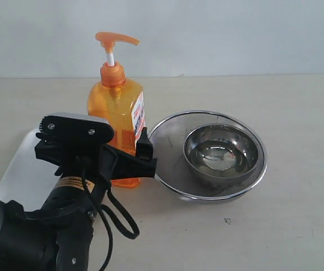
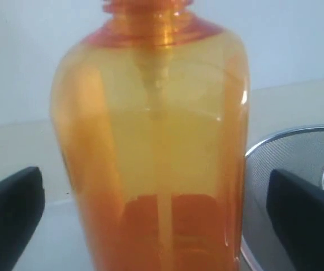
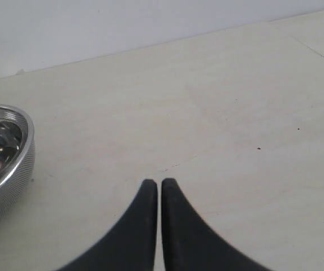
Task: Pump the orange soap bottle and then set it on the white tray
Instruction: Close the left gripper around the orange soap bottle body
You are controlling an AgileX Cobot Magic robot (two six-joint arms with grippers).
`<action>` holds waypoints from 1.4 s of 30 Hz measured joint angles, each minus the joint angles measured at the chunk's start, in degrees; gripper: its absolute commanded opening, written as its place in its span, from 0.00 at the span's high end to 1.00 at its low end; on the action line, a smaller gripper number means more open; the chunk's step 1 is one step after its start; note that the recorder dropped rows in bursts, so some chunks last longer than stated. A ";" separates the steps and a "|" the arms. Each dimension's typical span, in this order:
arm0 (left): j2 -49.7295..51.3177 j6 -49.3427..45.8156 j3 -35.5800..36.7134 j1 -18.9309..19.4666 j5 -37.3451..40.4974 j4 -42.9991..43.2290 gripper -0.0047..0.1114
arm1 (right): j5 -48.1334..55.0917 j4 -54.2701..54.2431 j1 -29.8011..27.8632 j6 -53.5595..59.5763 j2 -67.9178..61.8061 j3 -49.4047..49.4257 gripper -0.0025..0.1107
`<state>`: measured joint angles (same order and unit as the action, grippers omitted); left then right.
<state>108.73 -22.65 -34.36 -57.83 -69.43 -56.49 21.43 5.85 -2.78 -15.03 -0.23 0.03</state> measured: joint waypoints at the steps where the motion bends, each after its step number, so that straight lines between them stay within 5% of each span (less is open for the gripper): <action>1: 0.00 0.39 0.00 0.53 0.00 0.58 0.09 | 0.00 0.00 0.00 0.00 0.00 0.00 0.98; 18: 0.00 6.75 0.00 7.74 0.00 11.43 0.09 | 0.00 0.00 0.00 0.00 0.00 0.00 0.98; 42: 0.00 6.65 -2.86 8.83 0.00 17.91 0.09 | 0.00 0.00 0.00 0.00 0.00 0.00 0.98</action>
<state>108.73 -16.01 -37.22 -49.00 -69.43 -38.58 21.43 5.85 -2.78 -15.03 -0.23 0.03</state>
